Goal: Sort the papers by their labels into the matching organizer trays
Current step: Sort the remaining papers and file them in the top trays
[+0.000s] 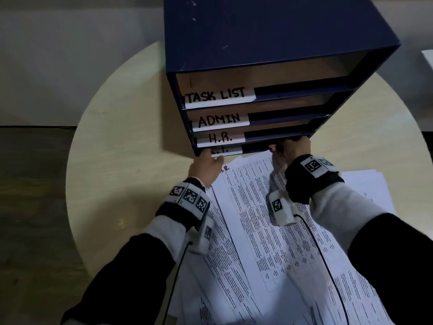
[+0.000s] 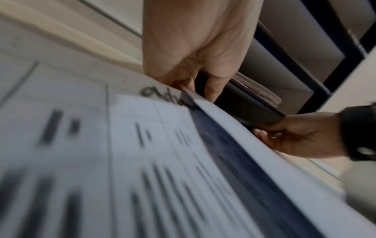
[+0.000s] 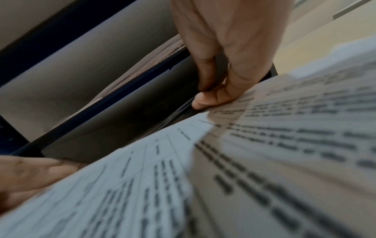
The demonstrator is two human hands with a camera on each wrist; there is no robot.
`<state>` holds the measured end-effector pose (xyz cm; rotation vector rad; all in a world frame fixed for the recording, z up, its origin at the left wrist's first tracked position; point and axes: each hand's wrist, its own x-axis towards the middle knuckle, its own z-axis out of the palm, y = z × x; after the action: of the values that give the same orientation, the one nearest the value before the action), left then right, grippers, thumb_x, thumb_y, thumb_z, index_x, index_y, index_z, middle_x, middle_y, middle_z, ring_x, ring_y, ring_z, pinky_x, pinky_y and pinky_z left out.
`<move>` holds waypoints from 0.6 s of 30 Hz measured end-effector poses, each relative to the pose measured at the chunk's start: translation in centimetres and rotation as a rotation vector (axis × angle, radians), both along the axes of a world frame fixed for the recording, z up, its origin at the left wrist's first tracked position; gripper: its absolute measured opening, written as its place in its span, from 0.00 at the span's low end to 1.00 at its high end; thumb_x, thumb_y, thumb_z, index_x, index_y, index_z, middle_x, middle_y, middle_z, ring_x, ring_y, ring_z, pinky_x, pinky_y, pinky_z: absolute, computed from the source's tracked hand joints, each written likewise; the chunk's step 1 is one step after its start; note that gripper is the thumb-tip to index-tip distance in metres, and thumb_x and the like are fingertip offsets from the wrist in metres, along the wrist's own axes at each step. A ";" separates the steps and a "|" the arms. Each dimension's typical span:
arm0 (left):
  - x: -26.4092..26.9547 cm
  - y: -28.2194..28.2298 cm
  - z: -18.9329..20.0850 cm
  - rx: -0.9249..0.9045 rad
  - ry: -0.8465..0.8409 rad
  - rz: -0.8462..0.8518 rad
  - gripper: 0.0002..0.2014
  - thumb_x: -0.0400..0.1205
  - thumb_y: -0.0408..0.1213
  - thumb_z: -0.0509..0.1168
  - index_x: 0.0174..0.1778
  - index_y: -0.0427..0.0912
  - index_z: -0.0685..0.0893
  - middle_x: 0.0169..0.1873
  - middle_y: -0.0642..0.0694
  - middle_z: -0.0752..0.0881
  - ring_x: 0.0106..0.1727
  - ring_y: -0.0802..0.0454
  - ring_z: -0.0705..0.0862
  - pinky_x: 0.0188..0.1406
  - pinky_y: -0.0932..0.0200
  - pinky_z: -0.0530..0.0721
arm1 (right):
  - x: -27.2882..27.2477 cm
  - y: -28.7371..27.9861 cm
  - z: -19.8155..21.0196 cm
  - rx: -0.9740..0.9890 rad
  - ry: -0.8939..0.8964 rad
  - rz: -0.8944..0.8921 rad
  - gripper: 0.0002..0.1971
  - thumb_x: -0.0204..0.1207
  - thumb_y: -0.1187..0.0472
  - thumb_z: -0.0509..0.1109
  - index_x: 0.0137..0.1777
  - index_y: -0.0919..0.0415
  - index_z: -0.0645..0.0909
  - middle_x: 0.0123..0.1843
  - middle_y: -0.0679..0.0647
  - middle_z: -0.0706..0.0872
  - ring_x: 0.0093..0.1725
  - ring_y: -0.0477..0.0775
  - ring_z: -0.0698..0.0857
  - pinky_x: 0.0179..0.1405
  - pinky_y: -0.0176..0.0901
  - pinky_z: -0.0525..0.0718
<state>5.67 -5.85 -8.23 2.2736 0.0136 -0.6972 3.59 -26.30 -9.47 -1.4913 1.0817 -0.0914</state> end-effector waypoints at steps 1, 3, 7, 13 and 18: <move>0.4 -0.1 0.0 0.012 0.010 -0.009 0.15 0.84 0.45 0.58 0.39 0.37 0.74 0.29 0.42 0.78 0.32 0.41 0.77 0.43 0.55 0.76 | -0.4 0.2 0.0 -0.002 -0.010 0.002 0.04 0.68 0.73 0.68 0.42 0.73 0.79 0.32 0.66 0.85 0.30 0.62 0.86 0.46 0.58 0.87; 0.8 -0.2 -0.2 0.033 0.016 -0.012 0.20 0.84 0.43 0.57 0.26 0.40 0.64 0.21 0.45 0.67 0.23 0.46 0.67 0.38 0.56 0.69 | -1.4 0.6 -0.2 -0.051 0.025 0.058 0.10 0.61 0.67 0.73 0.42 0.68 0.78 0.35 0.63 0.87 0.35 0.65 0.87 0.48 0.62 0.88; 0.9 -0.6 -0.3 0.025 0.021 0.014 0.20 0.83 0.39 0.57 0.25 0.42 0.61 0.21 0.44 0.66 0.28 0.43 0.68 0.37 0.55 0.68 | -2.3 1.6 1.4 -0.304 0.117 0.389 0.06 0.76 0.68 0.65 0.49 0.64 0.83 0.48 0.63 0.87 0.49 0.62 0.86 0.57 0.49 0.81; 0.8 -0.4 0.2 0.039 0.029 0.010 0.19 0.82 0.37 0.57 0.26 0.42 0.59 0.22 0.45 0.65 0.33 0.43 0.70 0.37 0.55 0.67 | -1.2 1.9 2.9 -0.523 0.262 0.709 0.14 0.78 0.64 0.63 0.58 0.71 0.82 0.59 0.71 0.83 0.61 0.70 0.81 0.57 0.50 0.77; -0.4 0.0 1.6 -0.042 0.042 -0.013 0.12 0.83 0.36 0.56 0.61 0.38 0.77 0.49 0.38 0.86 0.39 0.35 0.80 0.42 0.49 0.79 | -2.7 2.0 3.0 -0.490 0.177 0.743 0.14 0.76 0.67 0.64 0.61 0.64 0.82 0.57 0.66 0.86 0.58 0.64 0.84 0.52 0.41 0.76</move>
<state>5.25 -5.85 -6.60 2.2209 0.0038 -0.7458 0.91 -24.32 -6.42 -2.2979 0.5938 0.3232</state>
